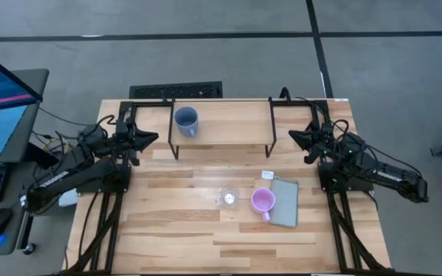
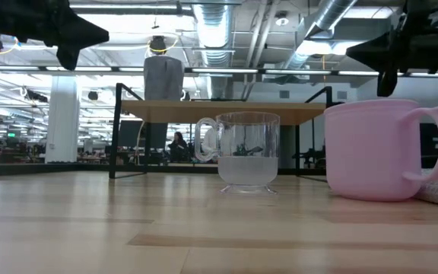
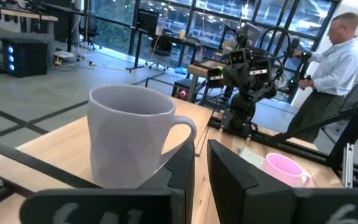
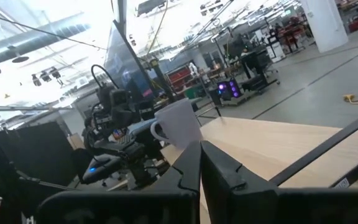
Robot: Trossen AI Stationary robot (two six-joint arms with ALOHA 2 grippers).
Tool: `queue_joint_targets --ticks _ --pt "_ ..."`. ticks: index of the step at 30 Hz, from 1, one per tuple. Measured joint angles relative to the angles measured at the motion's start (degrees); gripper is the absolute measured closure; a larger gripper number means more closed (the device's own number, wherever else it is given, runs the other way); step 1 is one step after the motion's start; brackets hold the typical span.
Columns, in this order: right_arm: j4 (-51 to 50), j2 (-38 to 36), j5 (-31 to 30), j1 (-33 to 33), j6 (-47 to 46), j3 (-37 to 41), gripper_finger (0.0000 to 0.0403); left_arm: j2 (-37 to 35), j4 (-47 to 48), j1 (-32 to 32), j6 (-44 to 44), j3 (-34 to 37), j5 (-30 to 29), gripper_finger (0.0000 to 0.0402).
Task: Stack small to large cups/mugs on shelf
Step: Put the pink cup on the shelf
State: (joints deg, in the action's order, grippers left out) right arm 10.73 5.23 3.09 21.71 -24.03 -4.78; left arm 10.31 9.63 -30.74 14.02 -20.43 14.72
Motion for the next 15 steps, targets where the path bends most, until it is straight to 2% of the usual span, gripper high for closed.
queue_joint_targets --ticks 7,15 --pt "0.1 0.0 0.0 0.0 0.0 0.0 0.0347 -2.2 -0.3 0.0 0.2 0.0 -0.2 0.0368" --pt "0.1 0.0 -0.1 0.0 -0.9 0.0 0.0282 -2.9 -0.1 0.0 0.3 0.0 -0.4 0.0368"
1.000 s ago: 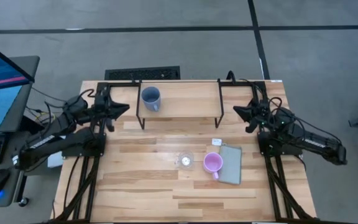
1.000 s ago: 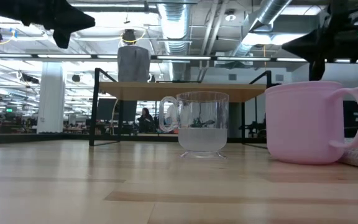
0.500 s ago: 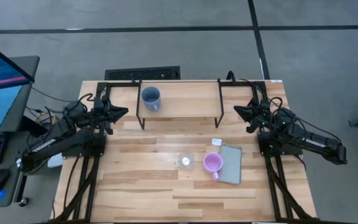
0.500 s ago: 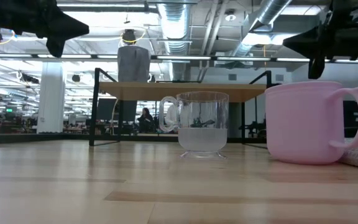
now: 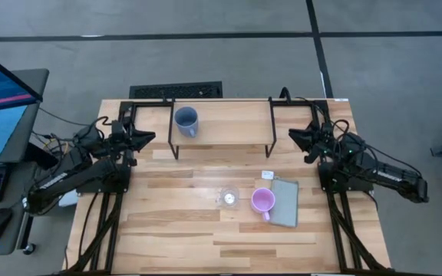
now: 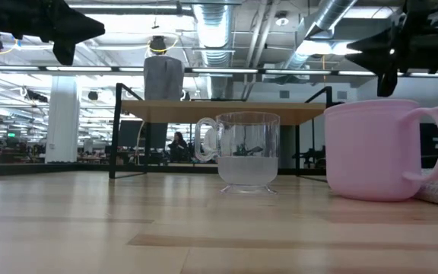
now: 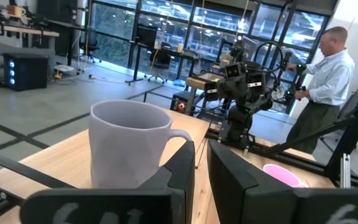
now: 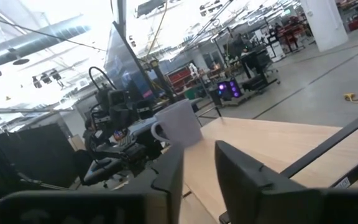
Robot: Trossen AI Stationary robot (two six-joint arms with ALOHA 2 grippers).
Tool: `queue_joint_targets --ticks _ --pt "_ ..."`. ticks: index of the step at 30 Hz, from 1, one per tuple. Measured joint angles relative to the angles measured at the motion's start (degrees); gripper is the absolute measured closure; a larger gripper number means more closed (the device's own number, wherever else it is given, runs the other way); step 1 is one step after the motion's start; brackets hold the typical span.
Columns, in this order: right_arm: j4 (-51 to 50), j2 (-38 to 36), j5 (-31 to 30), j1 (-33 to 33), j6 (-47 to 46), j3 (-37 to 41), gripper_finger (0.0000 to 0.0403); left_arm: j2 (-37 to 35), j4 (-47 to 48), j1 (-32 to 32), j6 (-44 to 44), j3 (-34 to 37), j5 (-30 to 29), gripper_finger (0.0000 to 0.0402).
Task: Stack small to large cups/mugs on shelf
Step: Put the pink cup on the shelf
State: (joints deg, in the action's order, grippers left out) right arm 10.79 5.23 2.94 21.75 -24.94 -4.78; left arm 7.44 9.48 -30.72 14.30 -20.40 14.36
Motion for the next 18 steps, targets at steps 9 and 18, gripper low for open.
queue_joint_targets --ticks 9,18 --pt "0.0 0.0 -0.3 0.0 -2.3 0.0 0.0193 0.0 0.1 0.0 1.2 0.0 0.0 0.0368" --pt "2.2 0.0 -1.6 -0.5 -5.3 0.0 0.0174 0.0 0.1 0.0 2.5 0.0 0.3 0.0368"
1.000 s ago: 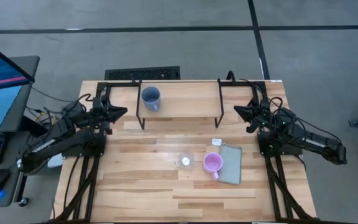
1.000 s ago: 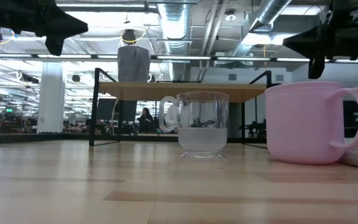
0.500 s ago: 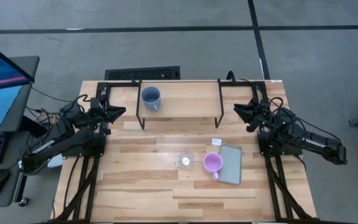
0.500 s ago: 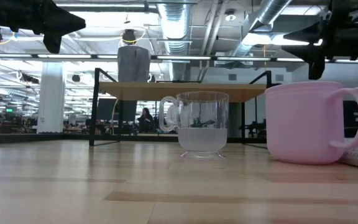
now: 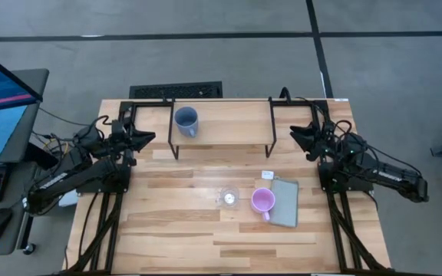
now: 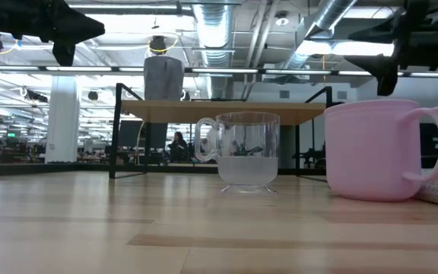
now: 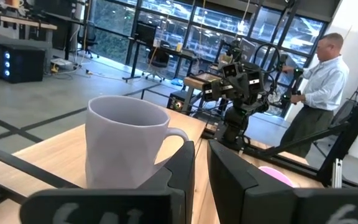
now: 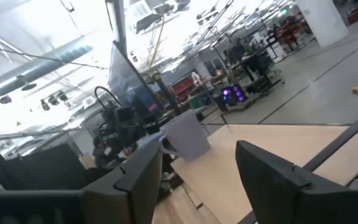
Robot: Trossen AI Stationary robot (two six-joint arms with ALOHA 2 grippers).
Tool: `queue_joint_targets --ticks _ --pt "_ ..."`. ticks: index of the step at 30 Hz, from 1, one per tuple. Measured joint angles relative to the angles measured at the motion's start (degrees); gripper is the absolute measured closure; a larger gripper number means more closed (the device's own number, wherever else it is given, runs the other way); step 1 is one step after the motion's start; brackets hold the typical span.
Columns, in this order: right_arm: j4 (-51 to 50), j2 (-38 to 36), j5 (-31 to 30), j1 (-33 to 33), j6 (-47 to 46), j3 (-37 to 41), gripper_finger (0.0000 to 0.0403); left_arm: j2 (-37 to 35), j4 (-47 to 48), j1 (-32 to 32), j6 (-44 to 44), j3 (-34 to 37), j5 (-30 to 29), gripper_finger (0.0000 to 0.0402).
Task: Stack small to large cups/mugs on shelf
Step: Put the pink cup on the shelf
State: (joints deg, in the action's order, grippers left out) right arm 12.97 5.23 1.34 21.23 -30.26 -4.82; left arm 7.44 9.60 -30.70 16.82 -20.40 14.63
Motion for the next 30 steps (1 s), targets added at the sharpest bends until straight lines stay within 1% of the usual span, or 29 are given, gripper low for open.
queue_joint_targets --ticks 4,9,12,15,19,22,25,28,30 --pt "0.0 0.0 0.2 -0.2 -1.6 0.0 0.0177 0.0 0.0 0.0 0.2 0.0 0.0 0.0368" --pt "0.8 0.0 3.1 -1.7 -1.4 -0.1 0.0182 0.0 0.0 0.0 0.2 0.0 0.0 0.0368" --pt "0.8 0.0 3.3 -2.8 -1.1 -1.5 0.0185 0.0 0.0 0.0 0.2 0.0 -0.1 0.0368" --pt "0.8 0.0 3.4 -3.8 1.1 -3.8 0.0186 0.0 0.0 0.0 0.3 0.0 -0.3 0.0368" --pt "1.0 0.2 3.4 -5.7 6.5 -7.6 0.0187 0.0 0.0 0.0 0.5 0.0 -0.3 0.0368" --pt "-0.1 1.6 3.4 -7.1 7.7 -10.3 0.0187 0.0 0.0 0.0 0.5 0.0 -0.3 0.0368" --pt "-3.7 3.6 3.4 -8.2 7.2 -13.2 0.0187 0.0 0.0 0.0 1.0 0.0 -0.4 0.0368" --pt "-7.1 7.0 3.6 -9.6 7.5 -15.7 0.0187 0.0 0.0 0.0 1.0 0.0 -0.4 0.0368" --pt "-8.1 9.7 3.6 -10.8 9.8 -17.3 0.0187 0.0 0.1 0.0 1.1 0.0 -0.4 0.0368"
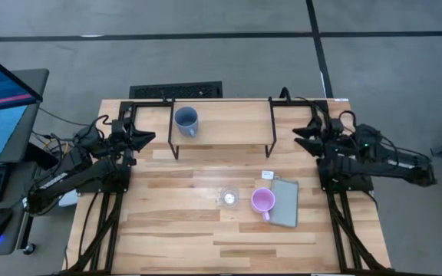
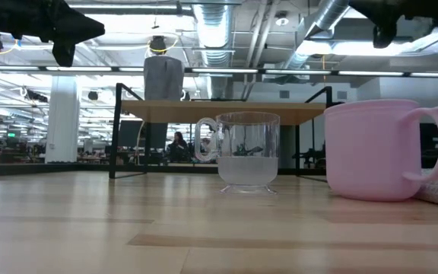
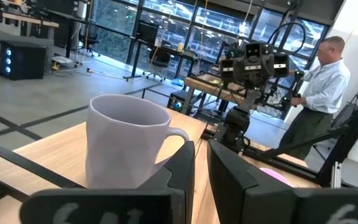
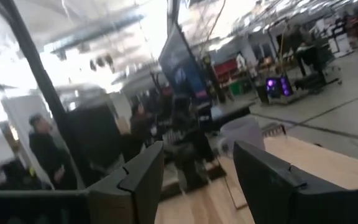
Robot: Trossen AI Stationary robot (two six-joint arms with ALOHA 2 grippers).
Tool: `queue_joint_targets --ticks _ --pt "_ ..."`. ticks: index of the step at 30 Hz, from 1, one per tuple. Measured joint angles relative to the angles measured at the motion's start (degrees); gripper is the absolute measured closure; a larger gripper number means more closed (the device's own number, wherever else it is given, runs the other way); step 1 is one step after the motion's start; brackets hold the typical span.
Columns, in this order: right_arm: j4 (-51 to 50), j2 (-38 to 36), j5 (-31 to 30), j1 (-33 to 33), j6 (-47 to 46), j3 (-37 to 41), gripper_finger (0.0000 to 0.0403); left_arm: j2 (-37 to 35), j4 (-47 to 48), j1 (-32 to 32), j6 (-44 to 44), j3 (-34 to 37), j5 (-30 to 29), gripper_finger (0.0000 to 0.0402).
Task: Stack small to large cups/mugs on shelf
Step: Put the pink cup on the shelf
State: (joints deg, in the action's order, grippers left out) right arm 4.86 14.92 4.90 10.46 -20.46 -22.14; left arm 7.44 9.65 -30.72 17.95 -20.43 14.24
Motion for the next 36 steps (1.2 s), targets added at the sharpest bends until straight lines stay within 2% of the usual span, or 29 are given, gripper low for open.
queue_joint_targets --ticks 3,9,19,25,31,36 --pt "-2.4 4.5 -0.1 -1.5 3.5 -2.5 0.0187 0.0 0.1 0.0 1.1 0.0 0.0 0.0368" --pt "-11.8 11.2 -0.1 -4.1 4.1 -8.8 0.0187 0.0 1.8 0.0 2.2 0.0 0.0 0.0368" --pt "-22.8 16.9 -0.2 -11.0 0.3 -15.3 0.0187 0.0 2.1 0.0 1.8 0.0 -1.4 0.0368" --pt "-24.8 20.7 -0.5 -15.5 -1.0 -16.7 0.0187 0.0 2.1 0.0 0.4 0.0 -1.4 0.0368" --pt "-32.3 26.7 -6.3 -18.1 0.7 -19.4 0.0205 0.0 2.1 0.0 -1.8 0.0 -1.0 0.0368" --pt "-34.1 32.0 -6.4 -19.7 0.8 -21.1 0.0227 0.0 3.3 0.0 -1.9 0.0 -1.0 0.0368"
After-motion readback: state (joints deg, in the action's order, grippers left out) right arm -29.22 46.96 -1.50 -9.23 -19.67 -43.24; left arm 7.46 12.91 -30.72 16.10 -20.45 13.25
